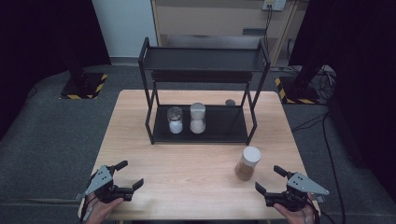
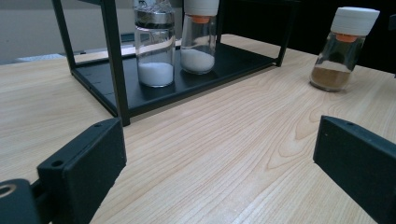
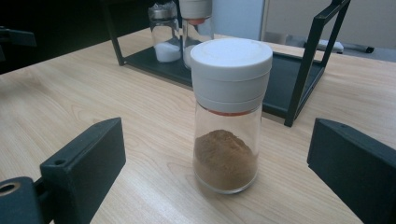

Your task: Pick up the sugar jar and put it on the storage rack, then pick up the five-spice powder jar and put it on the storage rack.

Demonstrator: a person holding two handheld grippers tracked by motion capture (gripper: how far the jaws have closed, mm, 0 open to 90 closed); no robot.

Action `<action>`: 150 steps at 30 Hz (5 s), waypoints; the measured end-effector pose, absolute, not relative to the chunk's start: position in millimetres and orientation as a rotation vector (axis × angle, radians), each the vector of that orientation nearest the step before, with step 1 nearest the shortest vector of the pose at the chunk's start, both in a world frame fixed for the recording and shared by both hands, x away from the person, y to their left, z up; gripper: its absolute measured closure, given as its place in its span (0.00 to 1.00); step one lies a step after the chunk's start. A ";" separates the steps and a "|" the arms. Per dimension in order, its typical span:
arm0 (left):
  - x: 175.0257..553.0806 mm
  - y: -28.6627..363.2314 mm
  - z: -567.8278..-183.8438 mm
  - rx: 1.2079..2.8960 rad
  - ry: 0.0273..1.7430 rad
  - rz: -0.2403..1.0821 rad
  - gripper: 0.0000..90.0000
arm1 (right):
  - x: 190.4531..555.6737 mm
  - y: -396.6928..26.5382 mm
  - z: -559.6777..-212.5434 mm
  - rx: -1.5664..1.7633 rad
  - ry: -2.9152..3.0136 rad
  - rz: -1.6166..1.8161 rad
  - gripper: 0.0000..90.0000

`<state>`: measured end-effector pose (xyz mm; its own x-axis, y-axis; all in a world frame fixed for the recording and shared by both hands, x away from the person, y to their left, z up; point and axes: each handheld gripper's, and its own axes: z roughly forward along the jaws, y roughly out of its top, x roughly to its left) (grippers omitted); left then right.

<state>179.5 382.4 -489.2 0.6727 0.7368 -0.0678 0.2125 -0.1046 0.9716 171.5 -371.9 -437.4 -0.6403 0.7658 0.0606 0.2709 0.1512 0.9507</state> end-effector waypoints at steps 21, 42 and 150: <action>179.4 382.0 -489.2 1.658 0.785 0.529 0.01 | 171.9 -371.6 -438.6 0.993 1.997 1.496 0.05; 179.5 382.1 -489.5 1.653 0.785 0.525 0.01 | 165.6 -372.6 -435.6 0.994 1.960 1.517 0.02; 178.9 383.6 -489.5 1.649 0.791 0.526 0.01 | 261.6 -306.6 -388.2 1.014 2.210 1.213 0.38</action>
<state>178.9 383.6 -489.5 0.6696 0.7389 -0.0755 0.2163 -0.0967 0.9715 261.6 -306.6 -388.2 -0.6453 0.7637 -0.0168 0.3962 0.3534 0.8474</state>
